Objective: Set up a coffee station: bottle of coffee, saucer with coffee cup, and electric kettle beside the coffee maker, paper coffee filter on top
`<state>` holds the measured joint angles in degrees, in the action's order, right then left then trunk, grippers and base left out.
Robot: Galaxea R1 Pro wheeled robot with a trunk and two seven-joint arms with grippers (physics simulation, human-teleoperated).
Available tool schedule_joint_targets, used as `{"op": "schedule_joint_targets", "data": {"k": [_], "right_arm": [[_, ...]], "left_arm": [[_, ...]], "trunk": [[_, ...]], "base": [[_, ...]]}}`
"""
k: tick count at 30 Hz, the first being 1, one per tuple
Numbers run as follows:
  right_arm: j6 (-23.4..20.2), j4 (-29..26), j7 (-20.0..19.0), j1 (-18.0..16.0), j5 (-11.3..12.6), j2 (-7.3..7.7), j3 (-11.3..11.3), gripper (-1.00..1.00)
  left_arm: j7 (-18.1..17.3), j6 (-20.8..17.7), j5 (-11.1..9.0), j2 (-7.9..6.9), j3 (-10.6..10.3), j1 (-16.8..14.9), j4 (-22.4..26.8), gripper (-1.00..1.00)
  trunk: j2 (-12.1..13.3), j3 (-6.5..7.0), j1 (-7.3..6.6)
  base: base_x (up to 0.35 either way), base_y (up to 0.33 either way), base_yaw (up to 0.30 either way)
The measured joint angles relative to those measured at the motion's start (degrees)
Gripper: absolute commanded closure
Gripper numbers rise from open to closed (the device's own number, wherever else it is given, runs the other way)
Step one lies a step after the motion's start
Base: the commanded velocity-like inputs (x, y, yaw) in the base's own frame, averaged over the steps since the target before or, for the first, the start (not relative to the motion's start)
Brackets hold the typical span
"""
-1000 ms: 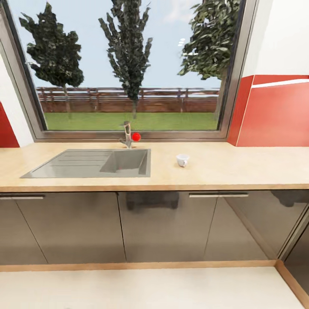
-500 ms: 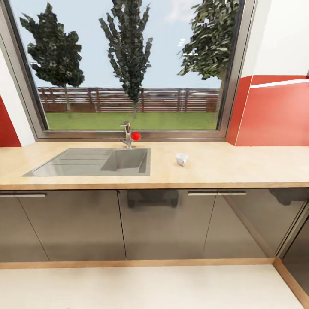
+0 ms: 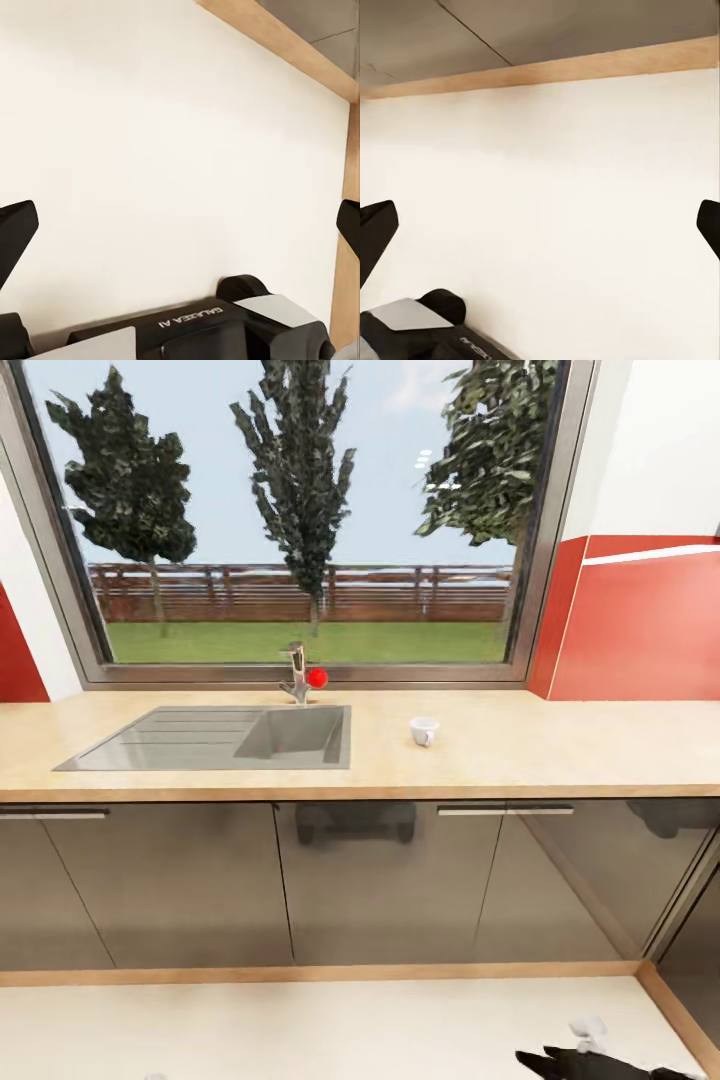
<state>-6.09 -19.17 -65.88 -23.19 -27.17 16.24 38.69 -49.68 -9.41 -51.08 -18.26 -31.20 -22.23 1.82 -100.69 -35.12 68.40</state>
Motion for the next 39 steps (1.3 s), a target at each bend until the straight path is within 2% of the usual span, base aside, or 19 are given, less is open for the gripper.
{"op": "schedule_joint_targets", "data": {"k": [3,7,9,10,12,13,14,19,20,21,23,26,28,30,32,33,35,37,39], "right_arm": [[-3.89,-0.43,-1.4,-2.59,-0.04,-1.68,-0.88,-1.0],[-6.46,-3.8,-4.68,-5.25,0.03,-4.47,-4.22,-1.0],[-7.67,-9.09,-7.23,-6.22,0.13,-7.12,-7.51,-1.0],[-8.96,-13.44,-8.73,-6.55,0.18,-9.04,-9.39,-1.0],[-11.37,-18.31,-10.27,-6.83,0.18,-10.92,-10.94,-1.0],[-19.85,-26.5,-15.12,-7.04,0.31,-13.66,-13.07,-1.0],[-21.91,-32.69,-16.45,-7.14,0.33,-14.16,-13.42,-1.0],[-35.44,-49.14,-21.29,-7.91,1.08,-15.13,-17.59,-1.0],[-42.52,-54.73,-21.96,-10.5,2.53,-15.25,-18.98,-1.0],[-45.2,-56.85,-22.05,-13.74,2.93,-15.25,-19.37,-1.0],[-46.97,-57.89,-21.86,-16.72,3.05,-15.25,-19.62,-1.0],[-49.76,-55.25,-16.37,-30.25,3.15,-15.33,-20.03,-1.0],[-50.19,-47.33,-12.46,-38.8,2.93,-15.2,-20.11,-1.0],[-50.35,-40.67,-4.95,-45.03,2.05,-15.21,-20.15,-1.0],[-50.42,-37.56,0.33,-47.5,1.75,-15.3,-20.16,-1.0],[-50.46,-35.0,5.72,-49.36,1.59,-15.67,-20.14,-1.0],[-50.5,-33.02,11.02,-50.76,1.49,-16.33,-20.16,-1.0],[-50.54,-30.94,21.53,-52.19,1.46,-18.16,-20.3,-1.0],[-50.57,-30.23,28.56,-52.78,1.52,-19.78,-20.31,-1.0]], "left_arm": [[-0.04,-0.15,0.0,-0.1,1.47,0.01,0.04,-1.0],[-0.07,-0.31,0.0,-0.29,3.35,0.01,0.04,-1.0],[-0.08,-0.43,0.0,-0.36,4.18,0.01,0.02,-1.0],[-0.08,-0.48,0.0,-0.38,4.5,0.0,0.0,-1.0],[-0.08,-0.51,0.01,-0.37,4.7,0.01,0.0,-1.0],[-0.08,-0.6,0.01,-0.27,4.88,0.0,-0.07,-1.0],[-0.08,-0.61,0.01,-0.25,4.93,0.02,-0.07,-1.0],[-0.08,-0.65,0.01,-0.05,4.96,0.02,-0.09,-1.0],[-0.11,-0.65,0.01,0.03,4.93,0.02,-0.1,-1.0],[-0.13,-0.65,0.0,0.05,4.96,0.01,-0.1,-1.0],[-0.15,-0.66,0.01,0.08,4.98,0.01,-0.1,-1.0],[-0.16,-0.66,-0.01,0.89,5.11,0.01,-0.16,-1.0],[-0.16,-0.66,0.0,1.09,5.27,0.08,-0.18,-1.0],[-0.17,-0.65,0.02,1.12,5.33,0.68,-0.2,-1.0],[-0.17,-0.66,0.0,1.13,5.39,1.0,-0.19,-1.0],[-0.17,-0.64,-0.01,1.13,5.4,1.21,-0.22,-1.0],[-0.17,-0.63,0.0,1.13,5.45,1.37,-0.24,-1.0],[-0.16,-0.59,-0.01,1.14,5.48,1.55,-0.26,-1.0],[-0.15,-0.58,-0.03,1.15,5.47,1.65,-0.27,-1.0]], "trunk": [[0.0,-0.01,0.0],[0.0,-0.01,0.0],[0.0,-0.01,0.0],[0.0,0.0,0.0],[0.0,-0.01,0.0],[0.0,-0.01,0.0],[-0.01,0.0,-0.01],[0.0,0.0,0.0],[0.0,0.01,0.0],[0.0,0.01,-0.01],[0.0,0.0,0.0],[0.0,0.01,-0.01],[0.0,0.01,0.0],[0.0,0.0,0.0],[0.0,-0.01,0.0],[0.0,0.0,0.0],[0.0,-0.01,0.0],[0.0,-0.01,0.0],[0.0,-0.01,0.0]], "base": [[0.0,0.0,0.0],[0.0,0.0,0.0],[0.0,0.0,0.0],[0.0,0.0,0.0],[0.0,0.0,0.0],[0.0,0.0,0.0],[0.0,0.0,0.0],[0.0,0.0,0.0],[0.0,0.0,0.0],[0.0,0.0,0.0],[0.0,0.0,0.0],[0.0,0.0,0.0],[0.0,0.0,0.0],[0.0,0.0,0.0],[0.0,0.0,0.0],[0.0,0.0,0.0],[0.0,0.0,0.0],[0.0,0.0,0.0],[0.0,0.0,0.0]]}}
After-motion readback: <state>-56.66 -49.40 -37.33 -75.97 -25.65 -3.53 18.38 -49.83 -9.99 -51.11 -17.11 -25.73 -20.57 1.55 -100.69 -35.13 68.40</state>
